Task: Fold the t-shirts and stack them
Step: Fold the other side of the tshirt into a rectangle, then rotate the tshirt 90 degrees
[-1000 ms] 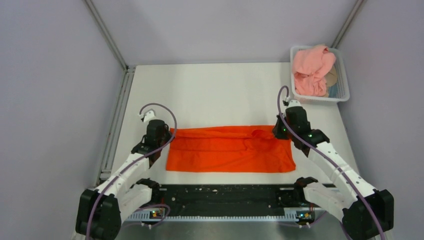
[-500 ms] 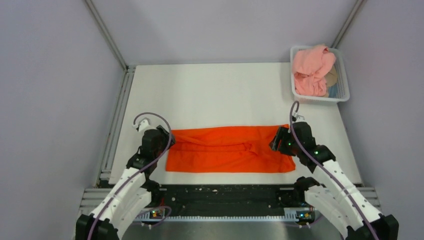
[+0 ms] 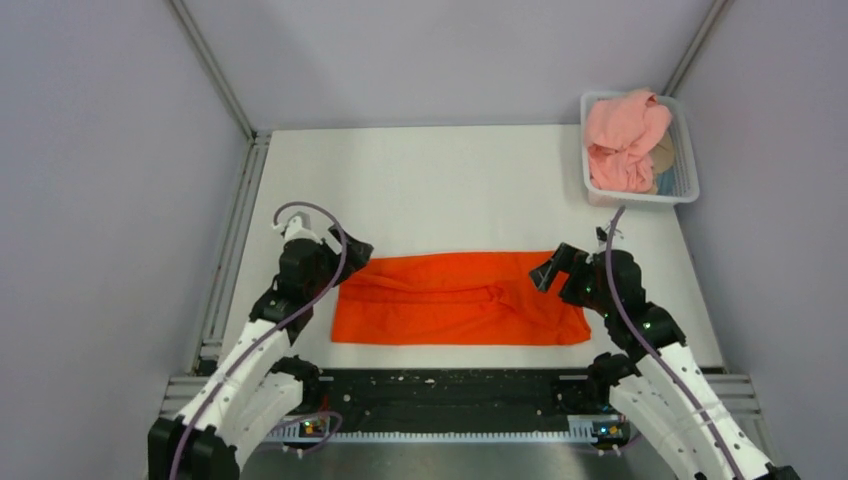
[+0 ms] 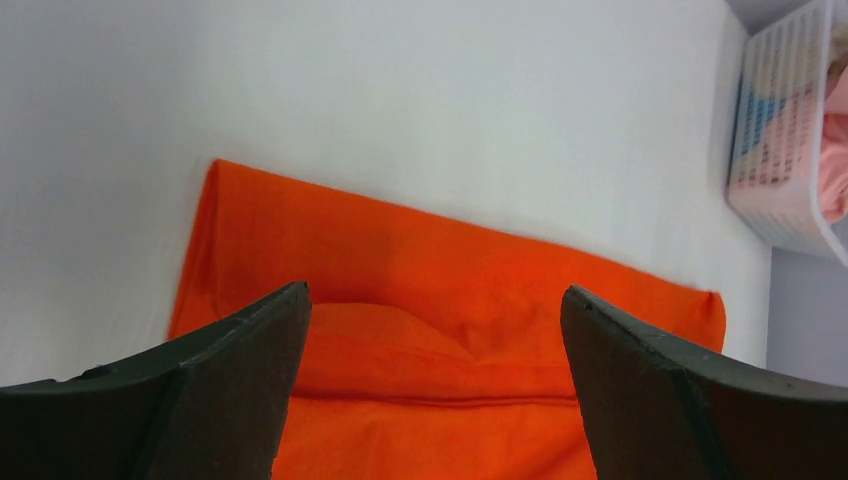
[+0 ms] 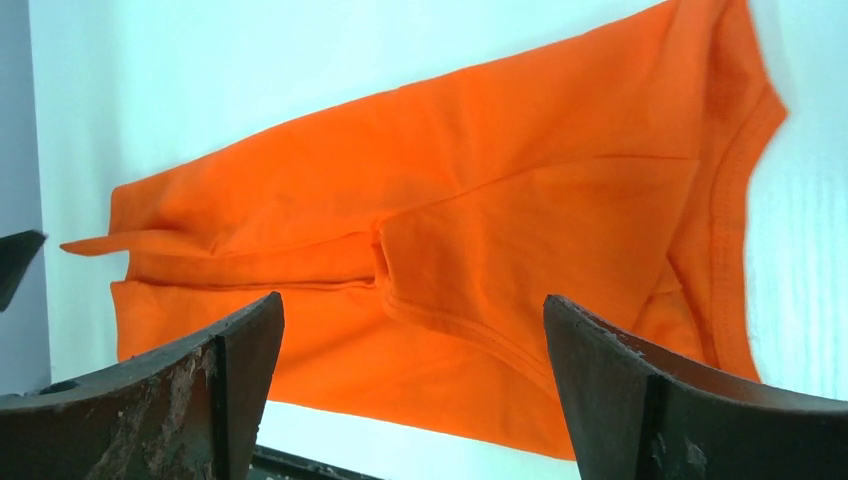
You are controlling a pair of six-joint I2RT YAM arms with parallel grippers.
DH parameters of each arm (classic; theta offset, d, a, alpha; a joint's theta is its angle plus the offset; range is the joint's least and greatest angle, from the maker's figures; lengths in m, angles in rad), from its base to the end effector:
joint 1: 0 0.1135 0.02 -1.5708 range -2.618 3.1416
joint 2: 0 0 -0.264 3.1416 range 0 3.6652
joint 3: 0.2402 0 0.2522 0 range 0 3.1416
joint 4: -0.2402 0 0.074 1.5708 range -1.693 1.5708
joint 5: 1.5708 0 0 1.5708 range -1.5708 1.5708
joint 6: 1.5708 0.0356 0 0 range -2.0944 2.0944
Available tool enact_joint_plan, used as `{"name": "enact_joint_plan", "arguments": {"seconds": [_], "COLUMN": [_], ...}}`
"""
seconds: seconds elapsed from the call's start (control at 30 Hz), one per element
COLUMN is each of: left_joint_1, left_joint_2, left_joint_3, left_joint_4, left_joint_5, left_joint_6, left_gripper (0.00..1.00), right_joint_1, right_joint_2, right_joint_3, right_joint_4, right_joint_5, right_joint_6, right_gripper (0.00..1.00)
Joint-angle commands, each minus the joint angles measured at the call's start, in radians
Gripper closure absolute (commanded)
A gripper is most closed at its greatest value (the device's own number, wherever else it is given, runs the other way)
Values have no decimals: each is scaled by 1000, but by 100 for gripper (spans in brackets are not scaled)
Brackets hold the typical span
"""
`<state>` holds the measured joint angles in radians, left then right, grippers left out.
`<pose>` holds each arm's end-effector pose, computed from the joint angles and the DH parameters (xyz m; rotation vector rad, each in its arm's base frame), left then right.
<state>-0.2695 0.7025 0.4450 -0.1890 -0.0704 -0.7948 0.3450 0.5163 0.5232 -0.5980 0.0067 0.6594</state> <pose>0.1640 -0.0427 0.2324 -0.5813 1.9855 -0.5983 0.1186 0.0424 0.2444 0.3512 2.1900 0.5628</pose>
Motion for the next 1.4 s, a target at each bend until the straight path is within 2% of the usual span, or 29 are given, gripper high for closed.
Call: {"name": "enact_joint_plan", "arguments": {"seconds": [0.0, 0.1, 0.2, 0.33, 0.47, 0.6, 0.8, 0.9, 1.03, 1.13, 1.27, 1.37], "left_joint_1": [-22, -35, -36, -36, -36, -41, -127, -219, -312, -395, -480, -566], "left_joint_2": [229, 383, 435, 397, 337, 311, 374, 405, 468, 512, 603, 711], "left_joint_3": [76, 106, 90, 11, -38, -89, -83, -76, -77, -98, -114, -40], "left_joint_4": [134, 119, 99, 93, 15, 40, 79, 122, 260, 368, 600, 631], "left_joint_5": [238, 232, 214, 189, 144, 201, 255, 256, 242, 136, 96, 40], "left_joint_6": [22, 36, 32, 14, 7, -7, -42, -85, -166, -226, -300, -307], "left_gripper": [1, 1, 1, 1, 1, 1, 1, 1, 1, 1, 1, 1], "right_joint_1": [9, 7, 7, 7, 5, -13, -56, -63, -69, -67, -34, -14], "right_joint_2": [119, 237, 357, 495, 664, 884, 1223, 1389, 1573, 1759, 1950, 2060], "right_joint_3": [-55, -83, -91, -102, -47, 72, 387, 602, 879, 1154, 1409, 1575], "right_joint_4": [199, 265, 302, 397, 472, 539, 590, 538, 489, 390, 318, 313], "right_joint_5": [-83, -95, -91, -58, -14, 9, -88, -118, -214, -299, -372, -383], "right_joint_6": [26, 45, 58, 100, 119, 101, -23, -101, -214, -243, -245, -250], "right_gripper": [1, 1, 1, 1, 1, 1, 1, 2, 3, 3, 3, 3]}}
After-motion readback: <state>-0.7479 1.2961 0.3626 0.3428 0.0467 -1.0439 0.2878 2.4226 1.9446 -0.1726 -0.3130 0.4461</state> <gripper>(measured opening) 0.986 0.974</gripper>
